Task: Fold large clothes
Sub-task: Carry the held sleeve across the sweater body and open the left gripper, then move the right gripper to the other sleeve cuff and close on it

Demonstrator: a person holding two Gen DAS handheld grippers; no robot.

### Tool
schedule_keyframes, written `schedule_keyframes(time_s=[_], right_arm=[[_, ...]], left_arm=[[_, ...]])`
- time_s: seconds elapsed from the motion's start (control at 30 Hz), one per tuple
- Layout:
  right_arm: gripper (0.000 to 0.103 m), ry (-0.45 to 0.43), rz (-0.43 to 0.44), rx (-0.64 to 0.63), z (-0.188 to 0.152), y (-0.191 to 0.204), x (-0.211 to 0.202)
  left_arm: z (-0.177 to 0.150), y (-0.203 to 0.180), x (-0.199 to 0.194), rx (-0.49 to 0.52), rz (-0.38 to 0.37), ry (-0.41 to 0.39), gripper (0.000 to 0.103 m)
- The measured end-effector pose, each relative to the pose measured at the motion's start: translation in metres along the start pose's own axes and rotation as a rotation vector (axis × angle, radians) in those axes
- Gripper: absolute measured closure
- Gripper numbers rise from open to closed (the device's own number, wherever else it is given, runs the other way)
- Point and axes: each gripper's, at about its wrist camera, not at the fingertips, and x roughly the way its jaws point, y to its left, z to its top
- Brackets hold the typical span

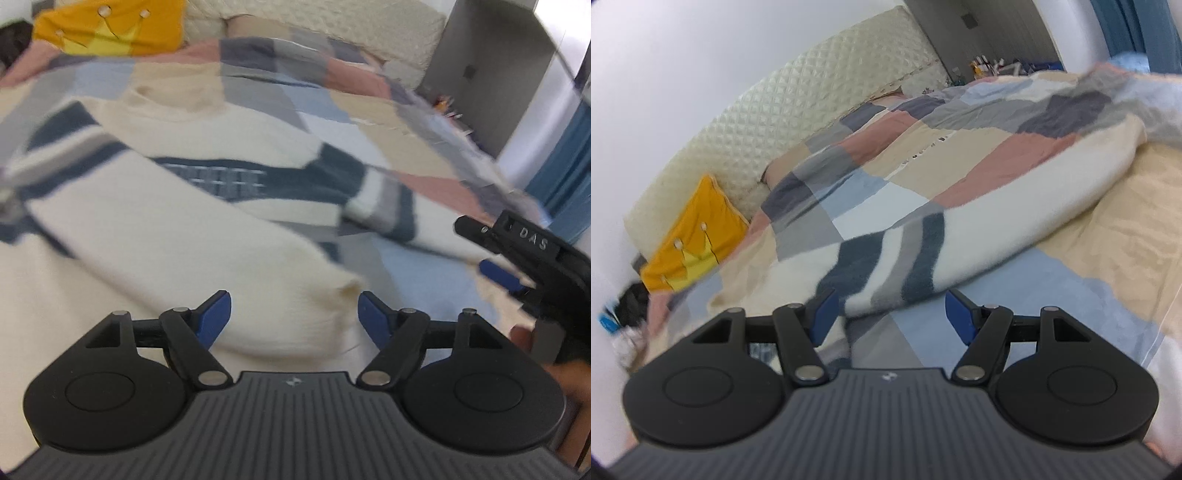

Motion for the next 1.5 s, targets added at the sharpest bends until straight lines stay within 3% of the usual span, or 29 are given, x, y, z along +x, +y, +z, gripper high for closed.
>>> schedule_keyframes(time_s=[0.23,0.43,0.57,0.67,0.77,1.03,1.3,1.4,1.43,1.47,1.5], right_arm=[[0.036,0.015,-0.012,-0.136,-0.008,0.022,0.001],[0.036,0.030,-0.012,-0.136,-0.009,0.021,0.004],[0.036,0.020,-0.022,-0.127,-0.007,0.022,-0.002],[0.036,0.017,-0.019,-0.085,0.003,0.020,-0.006],[0.036,0.005,-0.088,-0.071,0.018,0.015,-0.006],[0.036,-0.017,-0.208,0.010,0.071,-0.016,0.008],[0.036,0.031,-0.311,0.154,0.090,-0.080,0.045],[0.035,0.074,-0.287,0.232,0.085,-0.100,0.050],[0.032,0.093,-0.252,0.275,0.082,-0.108,0.054],[0.021,0.102,-0.233,0.291,0.081,-0.112,0.058],[0.020,0.107,-0.236,0.280,0.079,-0.114,0.063]], left_arm=[[-0.005,0.020,-0.039,0.021,0.072,-0.058,0.019],[-0.014,0.027,-0.059,0.044,0.098,-0.108,0.018],[-0.019,0.031,-0.061,0.061,0.102,-0.111,0.009],[-0.020,0.036,-0.061,0.048,0.088,-0.110,0.008],[-0.022,0.040,-0.059,0.045,0.101,-0.108,0.008],[-0.026,0.045,-0.057,0.037,0.114,-0.104,0.007],[-0.025,0.054,-0.053,-0.018,0.137,-0.098,0.007],[-0.024,0.060,-0.048,-0.050,0.133,-0.084,0.007],[-0.024,0.062,-0.046,-0.063,0.133,-0.078,0.007],[-0.024,0.063,-0.044,-0.076,0.133,-0.074,0.007],[-0.024,0.065,-0.042,-0.087,0.132,-0.068,0.007]])
